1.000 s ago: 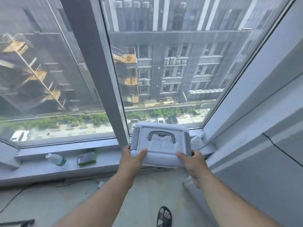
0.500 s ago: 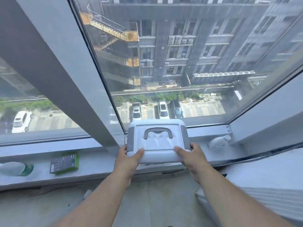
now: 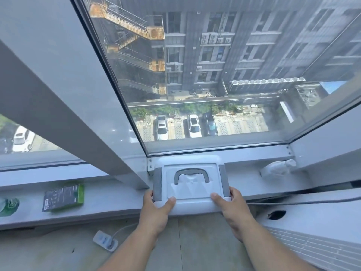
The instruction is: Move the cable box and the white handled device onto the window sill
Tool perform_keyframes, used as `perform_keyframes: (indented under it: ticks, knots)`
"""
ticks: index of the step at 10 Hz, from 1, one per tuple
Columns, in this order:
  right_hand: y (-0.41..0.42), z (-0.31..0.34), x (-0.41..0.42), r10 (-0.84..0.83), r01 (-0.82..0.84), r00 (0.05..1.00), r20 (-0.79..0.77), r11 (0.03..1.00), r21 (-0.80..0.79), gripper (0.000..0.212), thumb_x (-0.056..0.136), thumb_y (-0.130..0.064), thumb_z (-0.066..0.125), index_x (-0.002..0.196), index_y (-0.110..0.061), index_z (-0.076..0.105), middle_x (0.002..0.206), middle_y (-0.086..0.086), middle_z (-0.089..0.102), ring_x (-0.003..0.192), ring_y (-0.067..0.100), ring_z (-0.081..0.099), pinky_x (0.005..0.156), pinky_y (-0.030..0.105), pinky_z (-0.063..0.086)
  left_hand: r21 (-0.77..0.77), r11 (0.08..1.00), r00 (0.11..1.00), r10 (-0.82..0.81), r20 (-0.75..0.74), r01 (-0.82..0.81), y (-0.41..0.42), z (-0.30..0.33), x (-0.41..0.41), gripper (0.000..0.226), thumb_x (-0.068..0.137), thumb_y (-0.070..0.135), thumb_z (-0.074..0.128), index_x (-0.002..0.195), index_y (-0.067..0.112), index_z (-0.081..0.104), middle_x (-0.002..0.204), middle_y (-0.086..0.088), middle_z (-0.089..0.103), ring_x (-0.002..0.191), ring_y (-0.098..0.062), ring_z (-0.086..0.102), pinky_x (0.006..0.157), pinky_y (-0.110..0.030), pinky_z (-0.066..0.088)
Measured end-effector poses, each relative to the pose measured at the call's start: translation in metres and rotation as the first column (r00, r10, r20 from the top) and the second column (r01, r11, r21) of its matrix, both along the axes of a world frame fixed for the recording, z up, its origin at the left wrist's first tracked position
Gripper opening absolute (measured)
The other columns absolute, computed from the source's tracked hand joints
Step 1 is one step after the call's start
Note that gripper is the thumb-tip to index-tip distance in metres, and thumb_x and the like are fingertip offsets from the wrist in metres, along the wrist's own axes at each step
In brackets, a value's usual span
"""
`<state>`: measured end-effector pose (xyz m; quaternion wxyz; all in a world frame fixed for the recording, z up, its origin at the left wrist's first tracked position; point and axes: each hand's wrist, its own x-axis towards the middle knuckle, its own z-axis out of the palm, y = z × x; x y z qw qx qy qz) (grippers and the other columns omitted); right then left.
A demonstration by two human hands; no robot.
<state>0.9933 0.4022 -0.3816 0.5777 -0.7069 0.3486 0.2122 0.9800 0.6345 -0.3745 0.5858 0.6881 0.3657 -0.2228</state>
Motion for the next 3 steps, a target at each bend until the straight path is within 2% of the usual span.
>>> perform_keyframes:
  ticks: [1, 2, 3]
  knots:
    - [0.003, 0.004, -0.002, 0.001, -0.001, 1.000, -0.007, 1.000, 0.010, 0.057, 0.088, -0.028, 0.078, 0.138, -0.019, 0.054, 0.121, 0.001, 0.069, 0.107, 0.020, 0.067, 0.086, 0.034, 0.055, 0.032, 0.999, 1.000, -0.027, 0.005, 0.027, -0.001, 0.002, -0.002, 0.072, 0.090, 0.036, 0.077, 0.150, 0.022, 0.039, 0.138, -0.002, 0.059, 0.119, -0.025, 0.058, 0.098, -0.035, 0.043]
    - [0.004, 0.013, 0.000, 0.048, -0.049, 0.999, -0.023, 0.998, -0.030, 0.067, 0.088, -0.038, 0.075, 0.147, -0.019, 0.049, 0.134, 0.002, 0.064, 0.113, 0.020, 0.064, 0.087, 0.033, 0.052, 0.072, 0.994, 0.997, -0.082, 0.002, 0.081, -0.002, 0.009, 0.001, 0.080, 0.093, 0.040, 0.072, 0.159, 0.020, 0.033, 0.151, -0.005, 0.055, 0.129, -0.027, 0.055, 0.107, -0.037, 0.042]
    - [0.005, 0.037, -0.001, 0.090, -0.095, 0.995, -0.052, 0.991, -0.096, 0.094, 0.089, -0.050, 0.070, 0.165, -0.020, 0.026, 0.170, 0.001, 0.035, 0.152, 0.026, 0.039, 0.118, 0.039, 0.036, 0.120, 0.987, 0.994, -0.111, 0.002, 0.110, -0.002, 0.034, -0.001, 0.096, 0.093, 0.049, 0.068, 0.167, 0.021, 0.014, 0.171, -0.005, 0.032, 0.155, -0.026, 0.034, 0.124, -0.040, 0.030]
